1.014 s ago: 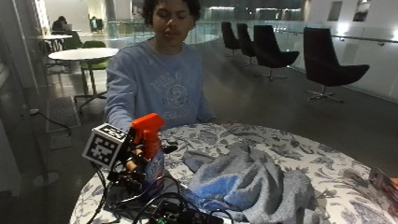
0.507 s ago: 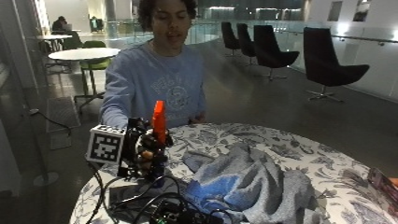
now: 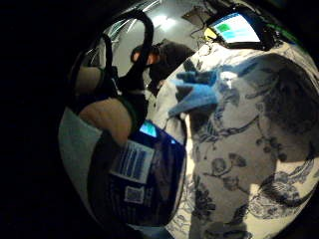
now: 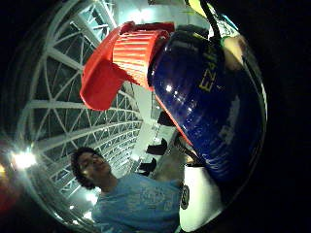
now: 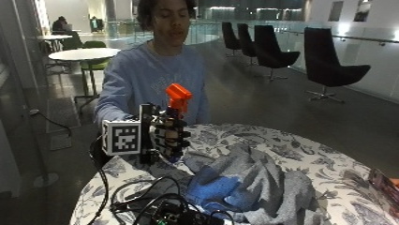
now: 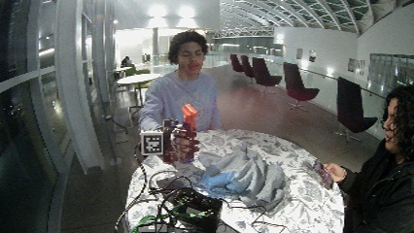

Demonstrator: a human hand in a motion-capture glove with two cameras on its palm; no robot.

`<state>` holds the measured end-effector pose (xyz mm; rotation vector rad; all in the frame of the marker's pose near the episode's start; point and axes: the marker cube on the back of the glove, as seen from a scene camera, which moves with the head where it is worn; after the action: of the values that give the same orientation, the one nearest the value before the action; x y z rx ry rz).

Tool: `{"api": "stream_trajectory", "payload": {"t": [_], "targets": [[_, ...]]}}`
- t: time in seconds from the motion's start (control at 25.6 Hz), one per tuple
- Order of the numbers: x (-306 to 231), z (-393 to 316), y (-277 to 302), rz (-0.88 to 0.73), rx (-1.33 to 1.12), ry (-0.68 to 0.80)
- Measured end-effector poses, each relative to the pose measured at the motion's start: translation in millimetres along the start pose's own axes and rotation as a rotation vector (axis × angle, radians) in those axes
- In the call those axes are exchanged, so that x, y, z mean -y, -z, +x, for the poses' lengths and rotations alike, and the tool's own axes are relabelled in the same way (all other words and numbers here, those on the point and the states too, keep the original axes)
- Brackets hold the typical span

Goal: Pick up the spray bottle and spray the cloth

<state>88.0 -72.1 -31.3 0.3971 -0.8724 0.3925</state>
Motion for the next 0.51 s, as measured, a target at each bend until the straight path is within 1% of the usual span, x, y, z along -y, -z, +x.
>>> {"api": "stream_trajectory", "payload": {"t": [0.23, 0.51], "targets": [[7, -16, -9, -0.146, -0.016, -0.046], [20, -23, -19, -0.261, 0.026, -0.24]]}}
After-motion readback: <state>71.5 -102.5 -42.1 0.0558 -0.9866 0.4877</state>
